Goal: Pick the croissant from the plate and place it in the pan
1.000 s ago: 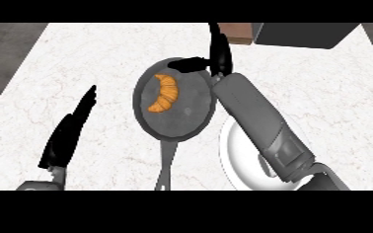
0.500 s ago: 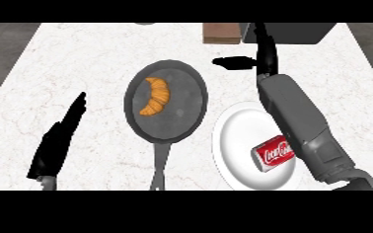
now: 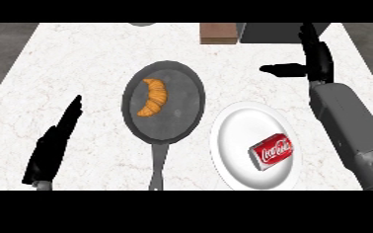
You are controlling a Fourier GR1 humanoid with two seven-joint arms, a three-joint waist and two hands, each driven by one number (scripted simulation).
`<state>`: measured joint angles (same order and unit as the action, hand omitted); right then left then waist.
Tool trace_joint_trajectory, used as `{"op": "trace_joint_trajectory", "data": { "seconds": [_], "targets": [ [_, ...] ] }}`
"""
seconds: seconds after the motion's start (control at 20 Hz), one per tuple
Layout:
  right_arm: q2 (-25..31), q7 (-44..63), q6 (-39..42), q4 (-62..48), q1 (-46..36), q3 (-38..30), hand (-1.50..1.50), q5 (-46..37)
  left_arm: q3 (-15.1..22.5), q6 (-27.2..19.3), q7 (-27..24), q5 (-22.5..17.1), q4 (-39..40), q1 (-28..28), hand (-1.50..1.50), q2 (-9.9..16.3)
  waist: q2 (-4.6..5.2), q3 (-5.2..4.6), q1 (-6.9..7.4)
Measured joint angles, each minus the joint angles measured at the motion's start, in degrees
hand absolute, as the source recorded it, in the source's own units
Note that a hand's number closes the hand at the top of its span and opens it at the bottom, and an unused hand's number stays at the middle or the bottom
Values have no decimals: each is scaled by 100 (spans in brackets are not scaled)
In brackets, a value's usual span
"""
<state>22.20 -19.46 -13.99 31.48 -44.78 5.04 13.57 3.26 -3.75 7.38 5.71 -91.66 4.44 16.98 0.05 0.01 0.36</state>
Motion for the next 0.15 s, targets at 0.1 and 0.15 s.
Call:
{"op": "trace_joint_trajectory", "data": {
  "seconds": [0.1, 0.15],
  "targets": [
    [145, -77, 222, 18, 111, -94, -150, -24, -31, 31, 3, 27, -43, 41, 0, -22, 0, 1, 1],
    [239, -82, 347, 29, 159, -133, -150, -33, 8, -3, -5, 97, -71, 67, 0, -73, 0, 1, 0]
  ]
}}
